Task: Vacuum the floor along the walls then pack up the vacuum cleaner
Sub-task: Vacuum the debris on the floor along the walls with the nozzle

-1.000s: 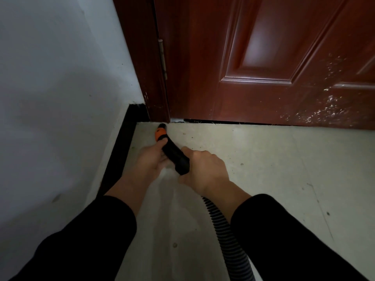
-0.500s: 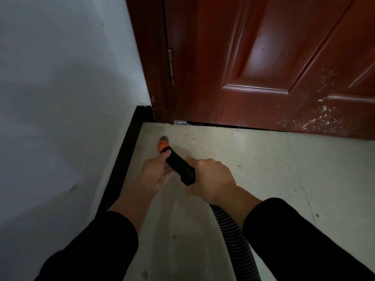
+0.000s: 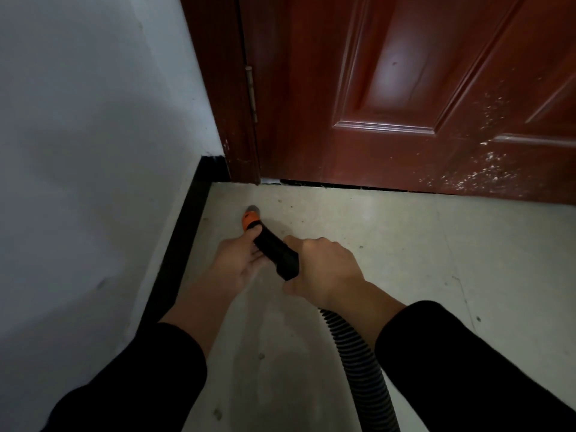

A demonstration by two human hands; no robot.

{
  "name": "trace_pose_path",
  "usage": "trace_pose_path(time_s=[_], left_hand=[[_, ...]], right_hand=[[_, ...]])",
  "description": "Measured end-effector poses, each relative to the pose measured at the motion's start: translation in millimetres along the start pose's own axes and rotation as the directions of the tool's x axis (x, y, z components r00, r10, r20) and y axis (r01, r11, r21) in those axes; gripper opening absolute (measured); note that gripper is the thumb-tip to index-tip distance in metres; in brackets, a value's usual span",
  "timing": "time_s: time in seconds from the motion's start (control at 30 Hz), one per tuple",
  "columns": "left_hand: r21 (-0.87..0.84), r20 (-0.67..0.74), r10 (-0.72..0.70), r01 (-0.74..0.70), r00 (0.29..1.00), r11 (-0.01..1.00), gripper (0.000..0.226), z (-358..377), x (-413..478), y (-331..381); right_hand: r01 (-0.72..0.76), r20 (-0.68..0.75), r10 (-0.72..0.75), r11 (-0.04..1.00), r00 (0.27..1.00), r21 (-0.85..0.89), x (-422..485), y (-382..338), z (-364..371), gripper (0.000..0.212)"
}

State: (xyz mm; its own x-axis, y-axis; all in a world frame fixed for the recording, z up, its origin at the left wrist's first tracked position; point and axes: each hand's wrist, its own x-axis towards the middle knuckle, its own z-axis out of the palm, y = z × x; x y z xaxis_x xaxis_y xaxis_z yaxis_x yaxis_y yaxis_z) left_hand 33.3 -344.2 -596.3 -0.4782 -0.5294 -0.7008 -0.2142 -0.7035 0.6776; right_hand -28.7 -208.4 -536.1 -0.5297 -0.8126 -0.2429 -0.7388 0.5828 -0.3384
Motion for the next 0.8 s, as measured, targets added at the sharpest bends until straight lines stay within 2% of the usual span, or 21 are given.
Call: trace_pose_path(time_s=[0.23,0.8], left_hand=[[0.041,0.061,-0.015,0.013,0.998,0.999,0.047,51.3,8.9,-17.5],[0.07,0.085,-0.126,0.12,0.988,0.99,0.044,57.6,-40.4,-40.5]], right_hand=[[-0.14,-0.037,0.139,0.99,0.99,-0.018,-14.9,37.4,-11.5,0.046],[-0.169,0.091,0.183,0.976,0.979,-0.137,-64.7,36.3,-35.8,0.039]])
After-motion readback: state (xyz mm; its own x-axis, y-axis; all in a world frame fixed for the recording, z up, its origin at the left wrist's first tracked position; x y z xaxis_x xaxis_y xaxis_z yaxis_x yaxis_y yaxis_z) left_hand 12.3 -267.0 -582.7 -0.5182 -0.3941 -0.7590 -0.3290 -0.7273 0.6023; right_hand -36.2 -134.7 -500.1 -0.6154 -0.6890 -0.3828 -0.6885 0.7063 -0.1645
